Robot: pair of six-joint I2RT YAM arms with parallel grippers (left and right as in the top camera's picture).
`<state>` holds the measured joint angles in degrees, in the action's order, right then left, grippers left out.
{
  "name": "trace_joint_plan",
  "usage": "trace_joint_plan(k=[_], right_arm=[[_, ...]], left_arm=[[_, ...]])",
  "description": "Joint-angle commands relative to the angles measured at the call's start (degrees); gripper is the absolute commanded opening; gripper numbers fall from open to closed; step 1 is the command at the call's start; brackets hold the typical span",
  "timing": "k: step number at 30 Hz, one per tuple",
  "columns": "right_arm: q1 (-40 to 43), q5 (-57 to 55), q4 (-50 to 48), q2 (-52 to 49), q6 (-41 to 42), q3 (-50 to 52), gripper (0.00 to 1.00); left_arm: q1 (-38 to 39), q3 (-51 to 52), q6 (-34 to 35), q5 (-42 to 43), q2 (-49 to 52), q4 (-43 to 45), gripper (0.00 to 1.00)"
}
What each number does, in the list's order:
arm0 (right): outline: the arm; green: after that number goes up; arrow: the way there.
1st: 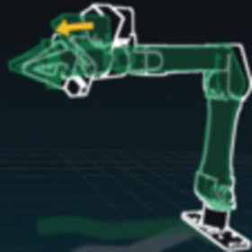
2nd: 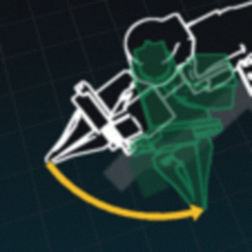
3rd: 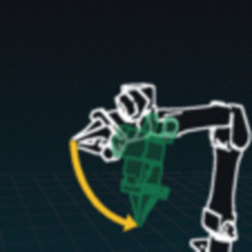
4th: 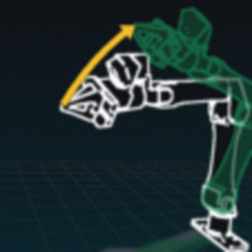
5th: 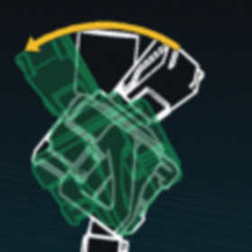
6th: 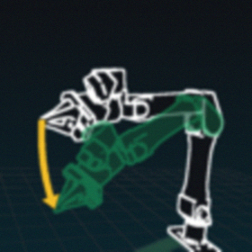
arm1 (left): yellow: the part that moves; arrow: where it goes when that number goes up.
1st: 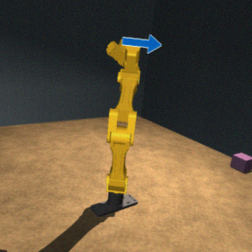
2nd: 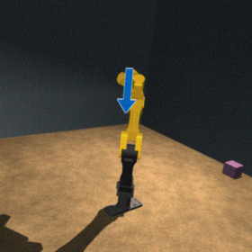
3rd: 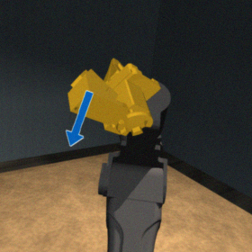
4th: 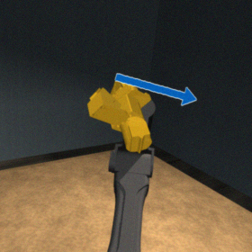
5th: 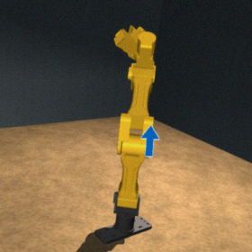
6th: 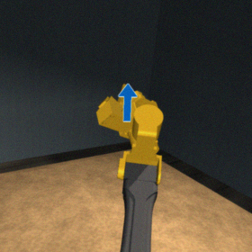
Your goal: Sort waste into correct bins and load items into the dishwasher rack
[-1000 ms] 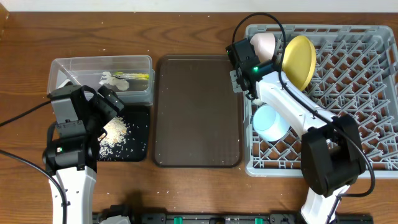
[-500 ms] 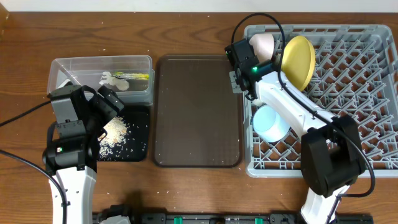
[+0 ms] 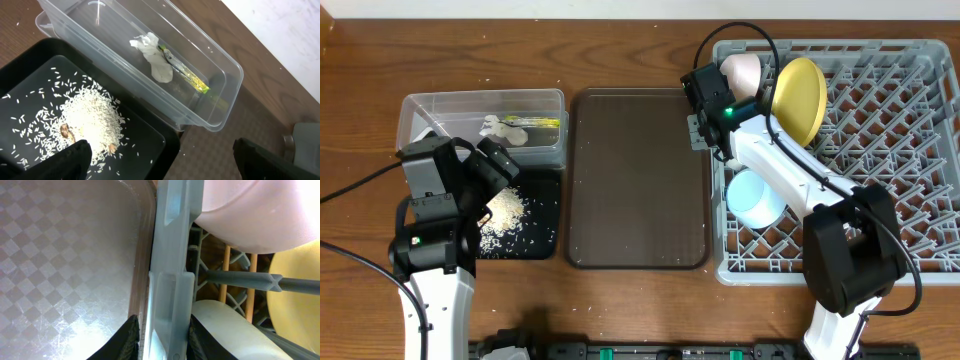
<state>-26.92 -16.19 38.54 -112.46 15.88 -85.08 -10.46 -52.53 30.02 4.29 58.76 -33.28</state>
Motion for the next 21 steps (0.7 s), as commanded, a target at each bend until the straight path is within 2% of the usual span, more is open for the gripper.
trace_joint_plan(k=[1, 5, 6, 7, 8, 9, 21], right_arm=[[-0.1, 1.7, -0.2, 3.2, -1.6, -3.5, 0.29], [-0.1, 1.8, -0.2, 8.2, -1.6, -6.4, 0.36], [-0.1, 1.9, -0.4, 9.4, -1.6, -6.7, 0.44], [-0.1, 1.9, -0.8, 10.7, -1.6, -6.7, 0.56], [0.0, 1.7, -0.9, 11.8, -1.6, -6.7, 0.73], [0.0, 1.4, -1.0, 12.8, -1.6, -6.7, 0.99], [-0.2, 1.5, 0.3, 13.9, -1.6, -6.7, 0.99]], left_arm=[[-0.3, -1.2, -0.1, -0.3, 0.1, -0.2, 0.93], [-0.3, -1.2, -0.1, -0.3, 0.1, -0.2, 0.93], [-0.3, -1.2, -0.1, -0.3, 0.1, -0.2, 0.93], [-0.3, -1.2, -0.1, -0.3, 0.1, -0.2, 0.93], [-0.3, -1.2, -0.1, -0.3, 0.1, -0.2, 0.93], [-0.3, -1.2, -0.1, -0.3, 0.1, -0.2, 0.93], [-0.3, -1.2, -0.1, -0.3, 0.1, -0.2, 0.94]])
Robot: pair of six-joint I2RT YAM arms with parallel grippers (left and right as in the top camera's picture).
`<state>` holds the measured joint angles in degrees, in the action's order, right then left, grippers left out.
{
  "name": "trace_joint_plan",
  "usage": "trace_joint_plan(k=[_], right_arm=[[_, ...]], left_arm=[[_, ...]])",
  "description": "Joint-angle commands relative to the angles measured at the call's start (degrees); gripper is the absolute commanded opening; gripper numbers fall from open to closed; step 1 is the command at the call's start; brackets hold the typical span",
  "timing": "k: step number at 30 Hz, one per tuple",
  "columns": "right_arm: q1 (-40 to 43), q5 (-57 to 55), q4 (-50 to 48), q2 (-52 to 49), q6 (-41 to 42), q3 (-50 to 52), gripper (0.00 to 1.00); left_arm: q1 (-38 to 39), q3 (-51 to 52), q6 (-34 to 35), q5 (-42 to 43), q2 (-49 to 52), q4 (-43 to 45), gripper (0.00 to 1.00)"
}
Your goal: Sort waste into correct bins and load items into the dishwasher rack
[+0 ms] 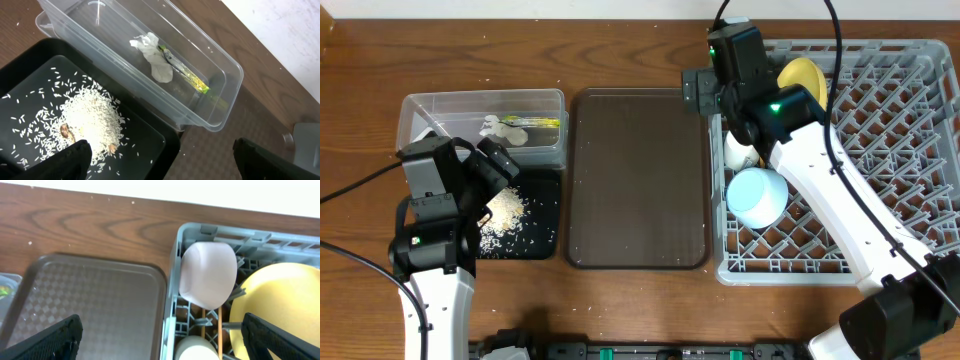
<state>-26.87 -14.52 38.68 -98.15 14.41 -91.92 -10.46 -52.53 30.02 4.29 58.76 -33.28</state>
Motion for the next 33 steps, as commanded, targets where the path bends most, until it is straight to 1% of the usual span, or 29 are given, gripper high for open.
trace_joint_plan(k=[1, 19, 28, 33], right_arm=[[-0.2, -0.2, 0.1, -0.4, -0.1, 0.2, 0.99], [-0.2, -0.2, 0.2, -0.4, -0.1, 0.2, 0.99], [0.0, -0.2, 2.1, -0.4, -0.2, 0.4, 0.99], [0.2, -0.2, 2.0, 5.0, -0.1, 2.0, 0.99]], left_arm=[[-0.3, -1.2, -0.1, -0.3, 0.1, -0.2, 0.94], [-0.3, -1.2, -0.1, -0.3, 0.1, -0.2, 0.93], [-0.3, -1.2, -0.1, -0.3, 0.1, -0.2, 0.94], [-0.3, -1.2, -0.1, -0.3, 0.1, -0.2, 0.94]])
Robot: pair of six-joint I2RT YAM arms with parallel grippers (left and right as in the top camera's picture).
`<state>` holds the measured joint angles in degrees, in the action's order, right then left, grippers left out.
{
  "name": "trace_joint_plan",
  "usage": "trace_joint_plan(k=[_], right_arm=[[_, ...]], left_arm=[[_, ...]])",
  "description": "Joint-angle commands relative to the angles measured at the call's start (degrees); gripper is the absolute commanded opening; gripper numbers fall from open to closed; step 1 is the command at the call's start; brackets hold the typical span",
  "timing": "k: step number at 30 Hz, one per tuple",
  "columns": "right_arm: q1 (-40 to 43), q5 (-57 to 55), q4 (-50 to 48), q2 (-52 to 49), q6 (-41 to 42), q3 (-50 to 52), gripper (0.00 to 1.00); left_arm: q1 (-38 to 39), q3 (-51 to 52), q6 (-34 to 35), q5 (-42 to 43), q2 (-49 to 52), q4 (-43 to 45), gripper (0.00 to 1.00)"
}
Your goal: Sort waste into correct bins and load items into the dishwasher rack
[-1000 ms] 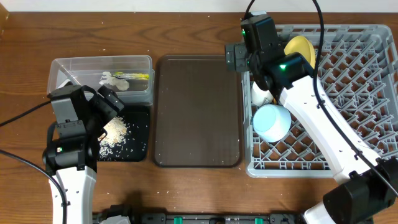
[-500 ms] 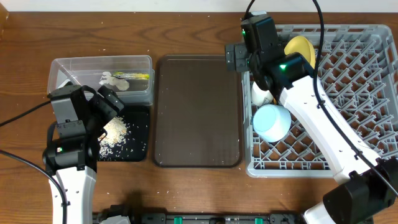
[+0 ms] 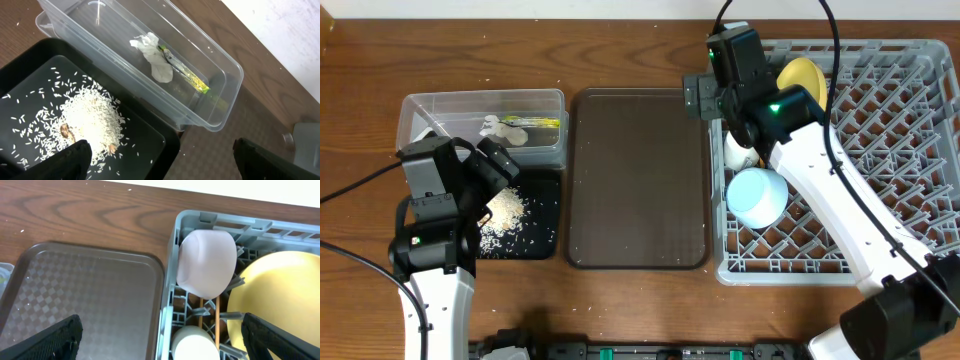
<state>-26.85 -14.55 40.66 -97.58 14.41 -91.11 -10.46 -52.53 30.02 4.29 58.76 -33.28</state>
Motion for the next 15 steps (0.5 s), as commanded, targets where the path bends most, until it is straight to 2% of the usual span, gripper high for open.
trace_joint_plan(k=[1, 8, 15], right_arm=[[0.2, -0.2, -0.2, 5.8, -0.1, 1.7, 0.99], [2.7, -0.2, -4.1, 18.8, -0.3, 9.4, 0.99], [8.9, 3.5, -12.1, 35.5, -0.3, 27.2, 0.99]], left_arm=[[-0.3, -1.2, -0.1, -0.3, 0.1, -0.2, 0.93], [-0.3, -1.2, -0.1, -0.3, 0.1, -0.2, 0.93], [-0.3, -1.2, -0.1, -0.3, 0.1, -0.2, 0.93]])
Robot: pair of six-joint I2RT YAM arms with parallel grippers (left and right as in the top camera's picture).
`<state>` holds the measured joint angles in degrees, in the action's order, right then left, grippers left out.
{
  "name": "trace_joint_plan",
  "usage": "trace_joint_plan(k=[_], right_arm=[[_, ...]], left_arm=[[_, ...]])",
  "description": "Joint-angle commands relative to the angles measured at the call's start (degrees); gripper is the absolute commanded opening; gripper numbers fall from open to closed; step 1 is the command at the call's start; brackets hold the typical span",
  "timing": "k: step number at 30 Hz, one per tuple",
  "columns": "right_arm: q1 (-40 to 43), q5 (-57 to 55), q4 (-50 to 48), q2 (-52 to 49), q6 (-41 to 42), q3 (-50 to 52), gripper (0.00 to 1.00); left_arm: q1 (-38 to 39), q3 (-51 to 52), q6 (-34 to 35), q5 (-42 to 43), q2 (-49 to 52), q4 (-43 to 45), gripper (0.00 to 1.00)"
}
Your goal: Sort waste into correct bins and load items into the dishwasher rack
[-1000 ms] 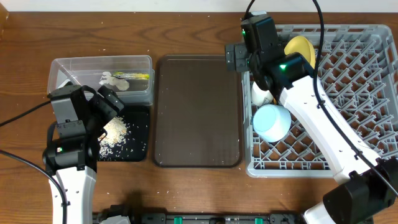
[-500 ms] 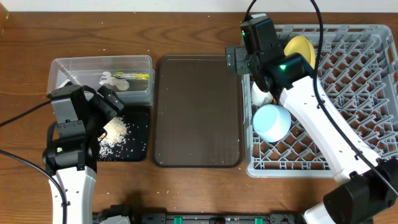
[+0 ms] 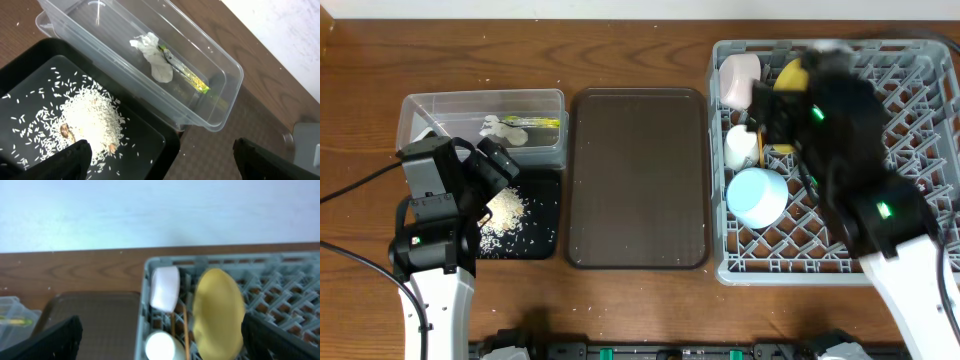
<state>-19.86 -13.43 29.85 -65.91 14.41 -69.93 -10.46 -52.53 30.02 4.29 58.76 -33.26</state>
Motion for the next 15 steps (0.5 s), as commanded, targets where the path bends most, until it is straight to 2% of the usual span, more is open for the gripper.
trace_joint_plan(k=[1, 8, 15], right_arm=[[2.9, 3.4, -3.2, 7.0, -0.3, 9.7, 0.99], [8.1, 8.0, -15.9, 26.8, -0.2, 31.5, 0.99], [12.0, 10.1, -21.7, 43.5, 1.5, 46.8, 0.99]], left_arm=[[-0.3, -1.2, -0.1, -0.3, 0.1, -0.2, 0.93], [-0.3, -1.2, -0.1, -0.3, 0.1, -0.2, 0.93], [-0.3, -1.2, -0.1, -0.3, 0.1, -0.2, 0.94]])
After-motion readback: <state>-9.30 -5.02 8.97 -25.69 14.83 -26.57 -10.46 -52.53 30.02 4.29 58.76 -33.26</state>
